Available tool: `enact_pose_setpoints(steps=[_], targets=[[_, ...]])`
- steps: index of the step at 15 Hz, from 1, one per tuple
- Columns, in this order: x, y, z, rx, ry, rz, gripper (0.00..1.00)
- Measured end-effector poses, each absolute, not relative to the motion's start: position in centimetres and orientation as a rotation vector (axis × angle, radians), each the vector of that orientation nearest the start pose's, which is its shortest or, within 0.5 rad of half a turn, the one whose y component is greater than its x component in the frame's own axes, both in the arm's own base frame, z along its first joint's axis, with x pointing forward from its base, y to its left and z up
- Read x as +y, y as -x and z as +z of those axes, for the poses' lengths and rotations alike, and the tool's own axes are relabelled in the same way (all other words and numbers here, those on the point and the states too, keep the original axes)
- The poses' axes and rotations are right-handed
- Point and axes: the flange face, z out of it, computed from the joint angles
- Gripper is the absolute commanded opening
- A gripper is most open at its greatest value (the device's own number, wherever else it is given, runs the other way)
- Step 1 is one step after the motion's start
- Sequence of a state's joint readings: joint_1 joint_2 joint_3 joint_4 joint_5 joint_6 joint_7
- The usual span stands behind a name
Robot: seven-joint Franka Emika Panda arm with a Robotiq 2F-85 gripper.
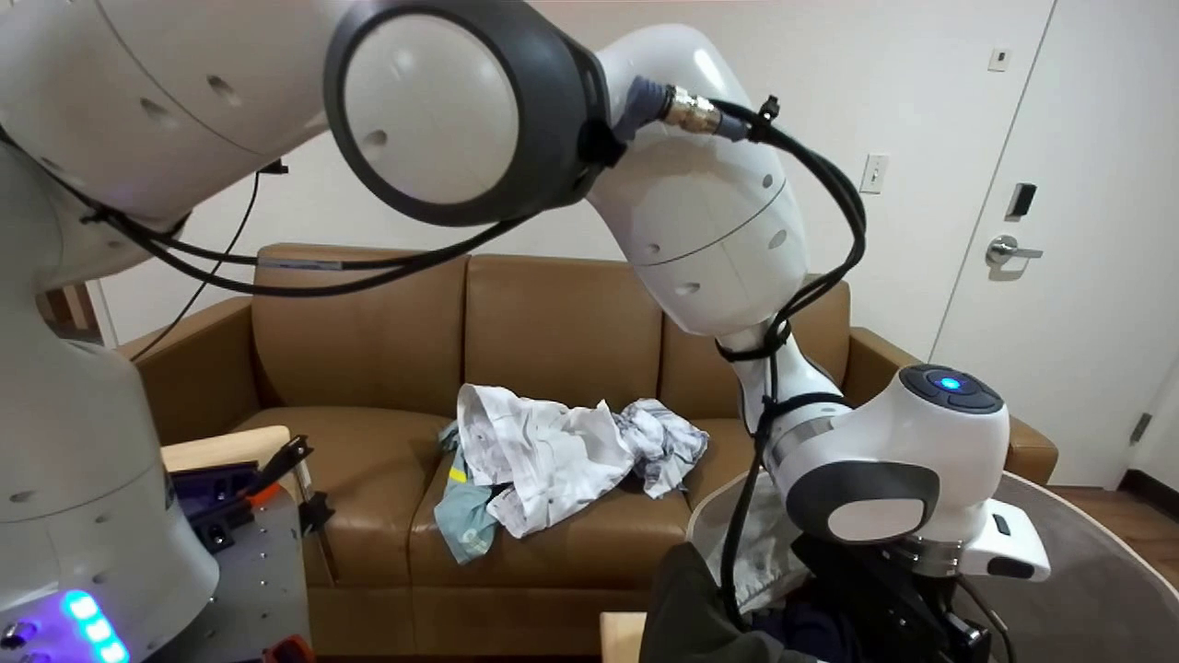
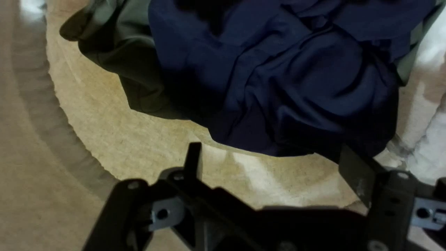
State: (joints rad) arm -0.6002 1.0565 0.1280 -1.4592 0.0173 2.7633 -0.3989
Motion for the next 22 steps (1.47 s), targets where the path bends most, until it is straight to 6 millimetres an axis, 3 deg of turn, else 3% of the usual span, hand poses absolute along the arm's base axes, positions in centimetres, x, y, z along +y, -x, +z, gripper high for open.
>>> enact_pose_setpoints(steps=[5,14,17,22], targets=[[-34.2,-63.2,2.9,0.245,3.137,-0.425,1.00],[-35.6,-63.3,-1.9,0.132,3.306,-0.527,1.00],[-35.7,-63.4,-2.1,0.135,3.315,-0.534,1.00],[-36.0,-64.5,0.2,0.130,3.323,-0.647,1.00]])
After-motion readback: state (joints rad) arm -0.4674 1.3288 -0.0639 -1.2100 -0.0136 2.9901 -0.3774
